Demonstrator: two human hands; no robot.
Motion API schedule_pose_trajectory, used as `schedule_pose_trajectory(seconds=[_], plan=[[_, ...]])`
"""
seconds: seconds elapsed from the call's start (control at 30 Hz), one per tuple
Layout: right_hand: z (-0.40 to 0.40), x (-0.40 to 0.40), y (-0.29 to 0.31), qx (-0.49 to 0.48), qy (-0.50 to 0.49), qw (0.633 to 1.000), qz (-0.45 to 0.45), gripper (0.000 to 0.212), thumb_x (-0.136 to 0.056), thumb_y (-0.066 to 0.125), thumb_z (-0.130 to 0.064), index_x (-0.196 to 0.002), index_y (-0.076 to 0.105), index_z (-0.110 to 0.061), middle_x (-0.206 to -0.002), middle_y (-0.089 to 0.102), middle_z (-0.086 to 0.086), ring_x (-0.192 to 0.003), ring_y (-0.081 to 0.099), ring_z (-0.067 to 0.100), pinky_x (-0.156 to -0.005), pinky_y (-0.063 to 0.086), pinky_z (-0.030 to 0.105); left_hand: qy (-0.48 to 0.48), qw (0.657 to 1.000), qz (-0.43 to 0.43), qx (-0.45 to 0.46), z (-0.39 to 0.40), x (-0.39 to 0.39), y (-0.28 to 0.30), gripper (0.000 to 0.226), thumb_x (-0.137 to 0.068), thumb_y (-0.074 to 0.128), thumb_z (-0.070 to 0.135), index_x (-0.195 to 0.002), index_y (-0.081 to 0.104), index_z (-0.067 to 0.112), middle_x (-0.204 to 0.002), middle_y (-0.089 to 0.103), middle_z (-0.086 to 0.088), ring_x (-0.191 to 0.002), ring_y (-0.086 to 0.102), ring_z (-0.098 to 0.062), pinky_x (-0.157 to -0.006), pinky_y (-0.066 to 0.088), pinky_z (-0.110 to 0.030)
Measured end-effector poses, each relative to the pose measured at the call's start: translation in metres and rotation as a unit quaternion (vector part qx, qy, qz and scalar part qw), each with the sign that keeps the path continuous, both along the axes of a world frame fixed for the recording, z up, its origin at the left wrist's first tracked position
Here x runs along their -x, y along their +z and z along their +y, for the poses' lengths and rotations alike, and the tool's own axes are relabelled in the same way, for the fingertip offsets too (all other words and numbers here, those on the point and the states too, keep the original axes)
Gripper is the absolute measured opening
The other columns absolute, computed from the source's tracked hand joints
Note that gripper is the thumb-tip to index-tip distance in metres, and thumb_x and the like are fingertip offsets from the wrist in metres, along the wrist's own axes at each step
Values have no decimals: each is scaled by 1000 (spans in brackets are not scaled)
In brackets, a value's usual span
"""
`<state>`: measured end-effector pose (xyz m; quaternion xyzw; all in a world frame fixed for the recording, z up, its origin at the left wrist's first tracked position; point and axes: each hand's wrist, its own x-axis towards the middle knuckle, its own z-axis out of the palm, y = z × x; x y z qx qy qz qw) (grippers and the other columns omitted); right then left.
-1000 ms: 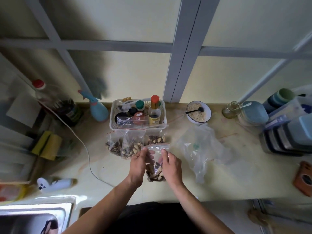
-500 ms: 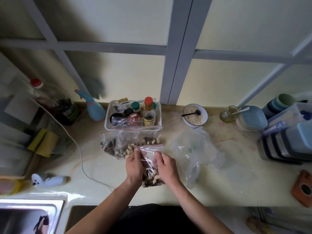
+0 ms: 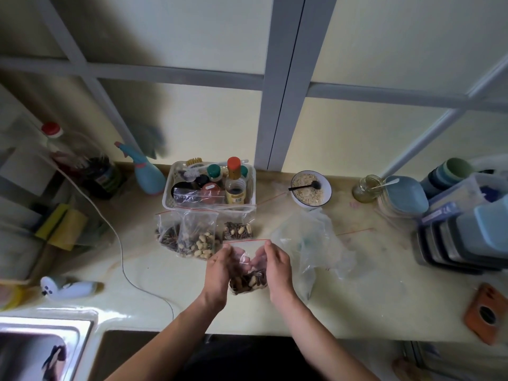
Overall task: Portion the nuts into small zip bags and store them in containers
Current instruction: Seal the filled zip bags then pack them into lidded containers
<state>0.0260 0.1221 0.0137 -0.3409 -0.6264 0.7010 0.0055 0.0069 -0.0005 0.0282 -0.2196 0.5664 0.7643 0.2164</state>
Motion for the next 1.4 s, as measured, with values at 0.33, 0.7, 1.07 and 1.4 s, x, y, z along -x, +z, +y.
schedule_pose_trajectory(seconds=[0.33, 0.7, 1.07, 1.4], plan=[[-6, 1, 2, -118, -27, 992, -32, 46, -108, 37, -30, -73, 54, -7, -51, 59, 14, -43, 62, 28, -48, 48, 27, -1, 999, -38, 3, 4, -3, -12, 42, -104, 36, 21, -94, 69, -2, -78, 68, -18, -66, 62, -28, -65, 52, -32], [7, -2, -3, -306, 102, 946, 28, 42, -105, 44, -30, -64, 46, -26, -57, 56, -10, -57, 52, 10, -63, 42, 37, -170, 984, -48, -39, -18, 8, -5, 47, -96, 57, 49, -117, 70, 9, -95, 70, -6, -80, 65, -24, -71, 52, -32], [4, -9, 0, -176, 191, 966, 2, 30, -103, 48, -28, -76, 52, -15, -50, 55, 8, -43, 53, 22, -53, 48, 35, -217, 975, -36, 23, -29, 11, -14, 11, -92, 69, 18, -93, 74, 9, -82, 64, -8, -65, 59, -18, -63, 48, -26], [0, -12, 1, -206, 216, 954, 18, 17, -101, 48, -26, -86, 54, -19, -50, 58, 12, -43, 53, 21, -55, 49, 33, -231, 967, 31, 104, -26, 10, -16, 13, -92, 63, 20, -86, 70, 11, -75, 66, -2, -71, 64, -17, -70, 46, -29]])
